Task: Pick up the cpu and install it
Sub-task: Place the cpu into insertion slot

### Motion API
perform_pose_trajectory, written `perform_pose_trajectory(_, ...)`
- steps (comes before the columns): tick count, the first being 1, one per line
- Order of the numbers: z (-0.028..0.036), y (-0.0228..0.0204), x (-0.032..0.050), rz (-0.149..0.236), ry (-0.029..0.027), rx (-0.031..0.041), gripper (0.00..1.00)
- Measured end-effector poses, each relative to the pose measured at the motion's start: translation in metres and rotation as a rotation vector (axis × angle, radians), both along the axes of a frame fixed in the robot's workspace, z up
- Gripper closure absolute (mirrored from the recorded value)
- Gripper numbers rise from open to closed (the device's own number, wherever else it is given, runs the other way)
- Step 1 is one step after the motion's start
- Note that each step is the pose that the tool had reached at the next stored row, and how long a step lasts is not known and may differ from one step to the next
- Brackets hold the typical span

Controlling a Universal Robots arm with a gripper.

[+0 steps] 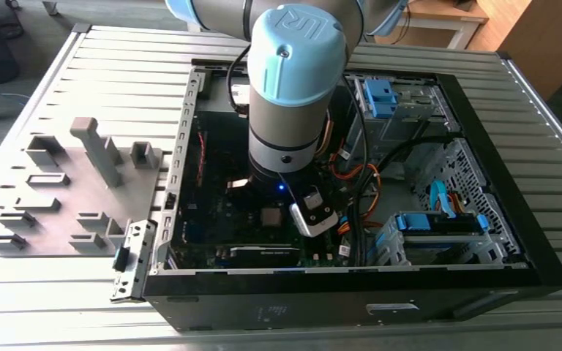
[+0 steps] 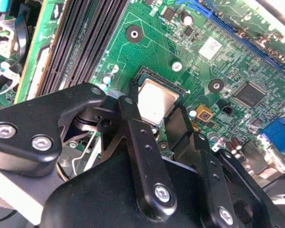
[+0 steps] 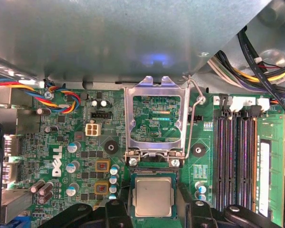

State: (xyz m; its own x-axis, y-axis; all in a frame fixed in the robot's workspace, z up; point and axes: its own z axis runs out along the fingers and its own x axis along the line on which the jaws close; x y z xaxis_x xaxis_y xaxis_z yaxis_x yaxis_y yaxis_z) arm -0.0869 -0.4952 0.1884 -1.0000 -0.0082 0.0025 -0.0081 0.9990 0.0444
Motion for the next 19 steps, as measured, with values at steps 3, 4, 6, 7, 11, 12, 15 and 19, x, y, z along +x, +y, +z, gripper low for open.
perform_pose_trajectory(3,0.0000,0.0000,0.0000,0.000,0.0000,0.0000,0.53)
perform_pose_trajectory(4,0.0000,-0.0001,0.0000,0.000,0.0000,0.0000,0.53)
perform_pose_trajectory(6,-0.0001,-0.0001,0.0001,0.000,-0.0003,0.0000,0.52)
perform_pose_trajectory(7,-0.0002,-0.0001,0.0001,0.000,-0.0004,0.0004,0.52)
perform_pose_trajectory(11,0.0000,-0.0001,0.0001,0.000,0.0000,0.0001,0.40)
perform_pose_trajectory(12,0.0000,-0.0002,0.0000,0.000,0.0000,0.0000,0.40)
perform_pose_trajectory(15,0.0024,-0.0002,0.0000,0.000,0.0001,-0.0002,0.40)
perform_pose_trajectory(19,0.0103,-0.0002,0.0000,0.000,0.0000,-0.0001,0.40)
